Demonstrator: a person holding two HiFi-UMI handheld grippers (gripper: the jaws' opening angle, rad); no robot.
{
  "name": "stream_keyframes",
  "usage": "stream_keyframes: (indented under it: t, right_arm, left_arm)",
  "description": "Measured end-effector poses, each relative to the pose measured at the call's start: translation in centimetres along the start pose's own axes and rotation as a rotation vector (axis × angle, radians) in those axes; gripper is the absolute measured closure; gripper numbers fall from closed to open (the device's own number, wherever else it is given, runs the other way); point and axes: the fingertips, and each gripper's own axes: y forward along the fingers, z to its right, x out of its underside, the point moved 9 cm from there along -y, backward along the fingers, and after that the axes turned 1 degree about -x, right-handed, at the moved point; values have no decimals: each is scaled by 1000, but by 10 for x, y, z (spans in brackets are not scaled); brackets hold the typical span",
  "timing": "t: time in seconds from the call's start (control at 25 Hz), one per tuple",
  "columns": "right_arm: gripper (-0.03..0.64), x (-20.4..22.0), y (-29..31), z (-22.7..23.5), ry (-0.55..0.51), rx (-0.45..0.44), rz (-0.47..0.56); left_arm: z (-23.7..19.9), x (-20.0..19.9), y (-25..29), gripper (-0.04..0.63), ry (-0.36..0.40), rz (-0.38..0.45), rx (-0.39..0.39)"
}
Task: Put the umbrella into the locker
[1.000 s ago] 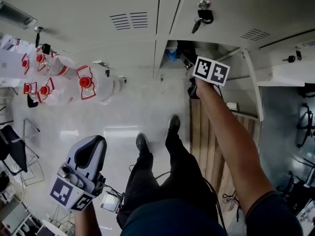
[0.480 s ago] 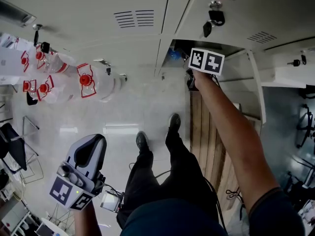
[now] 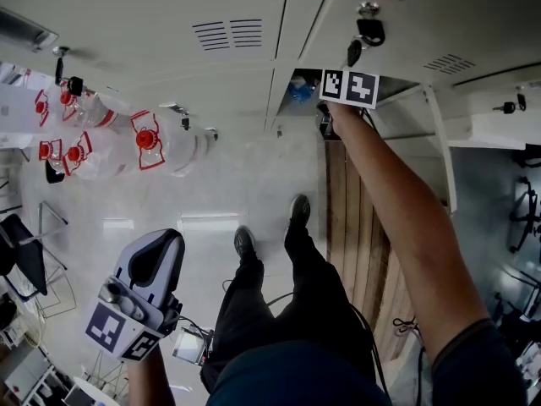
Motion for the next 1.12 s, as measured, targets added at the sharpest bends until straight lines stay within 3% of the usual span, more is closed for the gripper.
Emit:
stream_keyframes:
  t: [0.6, 0.84, 1.12]
  right_arm:
    - [400, 16, -32, -7, 55, 17, 83]
    - [400, 41, -70, -7, 91, 60, 86]
    - [400, 63, -133, -18, 143, 45, 110]
  left_arm:
    - [0, -11, -5, 561, 11, 16, 6]
    - [5, -22, -8, 561, 23, 40, 21]
    - [13, -39, -21, 561, 45, 71, 25]
